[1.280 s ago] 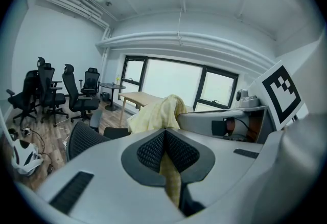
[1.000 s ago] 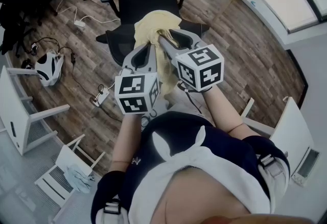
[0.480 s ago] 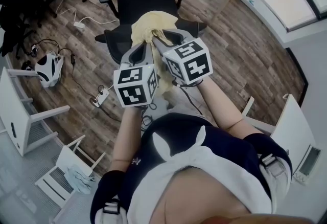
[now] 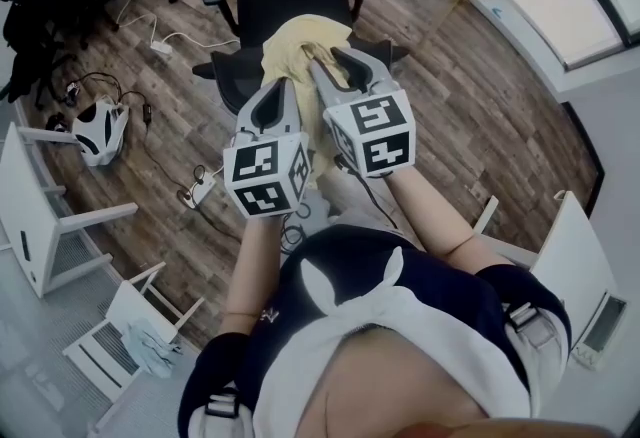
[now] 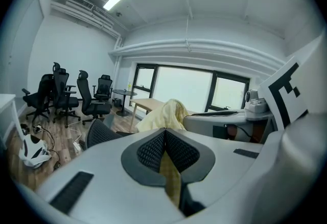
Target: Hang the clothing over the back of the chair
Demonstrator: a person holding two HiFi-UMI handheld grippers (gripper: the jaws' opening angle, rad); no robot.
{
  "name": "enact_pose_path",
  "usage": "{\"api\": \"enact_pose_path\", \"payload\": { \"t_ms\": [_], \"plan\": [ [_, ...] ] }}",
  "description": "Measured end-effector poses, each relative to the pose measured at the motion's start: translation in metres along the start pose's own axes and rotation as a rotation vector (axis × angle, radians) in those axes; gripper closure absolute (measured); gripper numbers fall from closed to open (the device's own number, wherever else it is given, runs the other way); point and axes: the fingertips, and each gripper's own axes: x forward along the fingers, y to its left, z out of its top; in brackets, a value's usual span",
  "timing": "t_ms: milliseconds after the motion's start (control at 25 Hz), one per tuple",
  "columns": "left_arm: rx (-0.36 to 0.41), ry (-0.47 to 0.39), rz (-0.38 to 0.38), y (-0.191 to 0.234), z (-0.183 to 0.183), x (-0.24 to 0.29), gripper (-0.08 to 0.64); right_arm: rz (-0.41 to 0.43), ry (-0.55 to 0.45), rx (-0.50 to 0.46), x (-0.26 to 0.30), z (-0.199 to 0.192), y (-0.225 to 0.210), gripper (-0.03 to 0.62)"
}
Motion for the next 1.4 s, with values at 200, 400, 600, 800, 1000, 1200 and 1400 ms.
{"api": "enact_pose_path", "payload": {
  "t_ms": [200, 400, 600, 800, 1000, 1200, 1400],
  "plan": [
    [-0.003, -0.054, -0.003, -0.006, 0.006, -0.014, 0.554, 0.003, -0.137, 0.004, -0.024, 0.015, -0.001, 0.474],
    [0.053, -0.080, -0.013, -0.023, 0.011, -0.027, 0.554, 0.018, -0.209, -0.033, -0.046, 0.017, 0.010, 0.565],
    [0.094, -0.094, -0.059, -0.040, 0.009, -0.035, 0.554, 0.060, -0.252, -0.030, -0.058, 0.016, 0.019, 0.592],
    [0.129, -0.128, -0.104, -0.052, 0.011, -0.044, 0.554, 0.113, -0.285, 0.018, -0.068, 0.014, 0.023, 0.594],
    [0.143, -0.128, -0.098, -0.056, 0.009, -0.050, 0.554, 0.150, -0.293, 0.002, -0.073, 0.010, 0.033, 0.594],
    [0.127, -0.122, -0.097, -0.057, 0.004, -0.053, 0.554, 0.173, -0.286, -0.006, -0.077, 0.005, 0.040, 0.594],
    [0.120, -0.118, -0.100, -0.057, 0.002, -0.054, 0.554, 0.175, -0.271, -0.003, -0.078, 0.000, 0.044, 0.594]
  ]
}}
